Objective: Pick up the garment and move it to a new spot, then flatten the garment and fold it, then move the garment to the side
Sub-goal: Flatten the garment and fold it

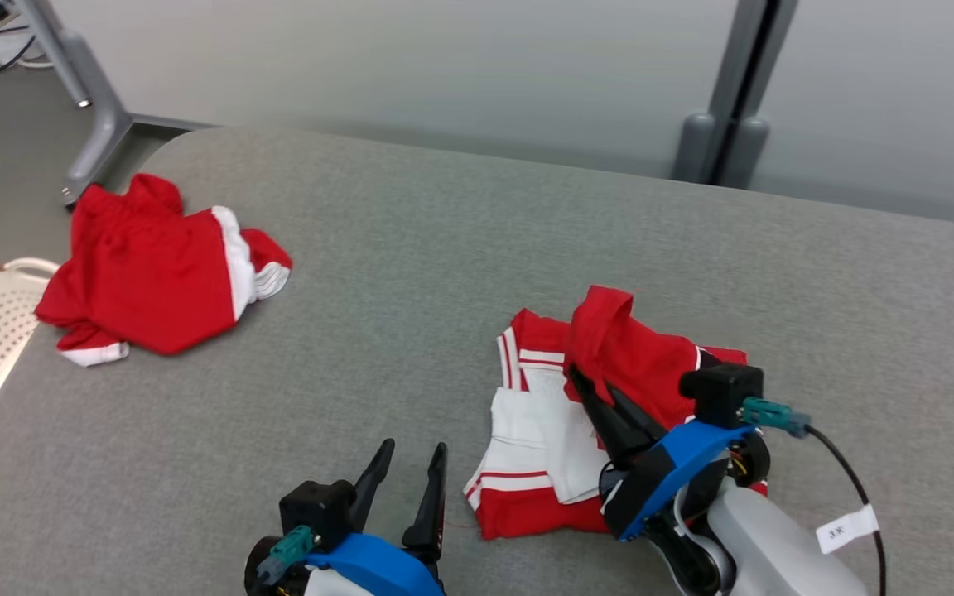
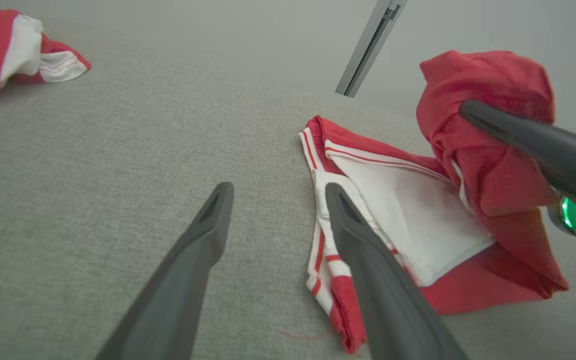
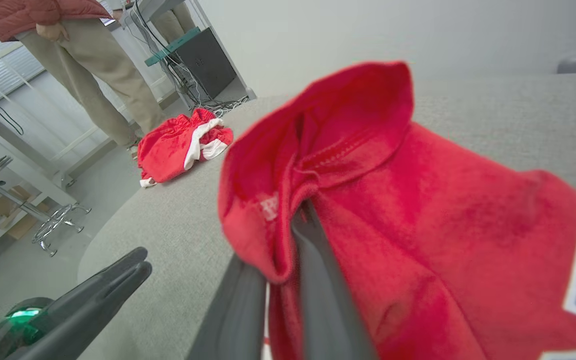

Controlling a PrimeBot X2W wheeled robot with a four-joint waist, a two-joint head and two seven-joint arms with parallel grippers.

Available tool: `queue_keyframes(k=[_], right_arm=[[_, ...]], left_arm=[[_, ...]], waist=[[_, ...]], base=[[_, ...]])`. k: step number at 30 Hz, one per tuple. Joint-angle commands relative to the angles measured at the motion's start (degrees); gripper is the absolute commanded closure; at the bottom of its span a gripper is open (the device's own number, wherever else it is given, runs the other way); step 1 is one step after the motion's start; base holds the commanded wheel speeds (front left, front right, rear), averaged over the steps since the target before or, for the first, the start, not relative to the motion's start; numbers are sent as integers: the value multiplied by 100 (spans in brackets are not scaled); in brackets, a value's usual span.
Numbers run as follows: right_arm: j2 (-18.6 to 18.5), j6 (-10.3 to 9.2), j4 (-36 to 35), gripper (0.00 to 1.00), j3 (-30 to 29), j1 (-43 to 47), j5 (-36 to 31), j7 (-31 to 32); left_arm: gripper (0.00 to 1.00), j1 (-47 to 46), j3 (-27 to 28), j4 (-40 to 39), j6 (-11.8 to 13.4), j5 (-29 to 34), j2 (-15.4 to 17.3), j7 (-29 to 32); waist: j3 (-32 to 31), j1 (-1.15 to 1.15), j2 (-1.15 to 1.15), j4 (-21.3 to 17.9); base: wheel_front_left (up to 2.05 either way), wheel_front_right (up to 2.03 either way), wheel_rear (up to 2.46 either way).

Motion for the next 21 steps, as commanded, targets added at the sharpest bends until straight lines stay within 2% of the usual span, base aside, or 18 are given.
queue_keyframes(k=[1, 2, 3, 4, 9, 12, 14, 16, 21], right_arm=[[51, 1, 102, 100, 42, -98, -17, 5], [110, 2, 209, 100, 116, -148, -13, 19], [160, 1, 324, 67, 163, -175, 25, 43], [197, 1, 422, 0, 220, -229, 23, 43], [314, 1, 476, 0, 412, -374, 125, -265], [94, 1, 461, 0, 244, -307, -32, -466], [-46, 1, 482, 0, -86, -213, -209, -505], [-180, 1, 337, 0, -656, -98, -547, -510], [-176, 1, 16, 0, -1966, 483, -1584, -511]], left_arm=[[0, -92, -32, 18, 37, -21, -12, -15], [0, -106, -80, 36, 47, -43, -9, -16], [0, -120, -127, 59, 64, -60, -8, -16], [0, -136, -151, 74, 92, -83, -9, -16], [0, -144, -125, 100, 228, -138, -12, -15], [0, -153, 42, 112, 325, -55, -7, -15], [0, -137, 153, 76, 394, 16, -7, -16], [0, -112, 309, 29, 487, 139, -8, -16], [0, 31, 683, -128, 709, 492, -7, -16]], waist=[[87, -1, -1, 129], [93, -1, -1, 165], [99, -1, -1, 197], [103, -1, -1, 213], [52, -1, -1, 75], [-41, -1, -1, -244], [-85, -1, -1, -425], [-106, -1, -1, -600], [-174, -1, -1, -951]], base=[[0, 0, 0], [0, 0, 0], [0, 0, 0], [0, 0, 0], [0, 0, 0], [0, 0, 0], [0, 0, 0], [0, 0, 0], [0, 0, 0]])
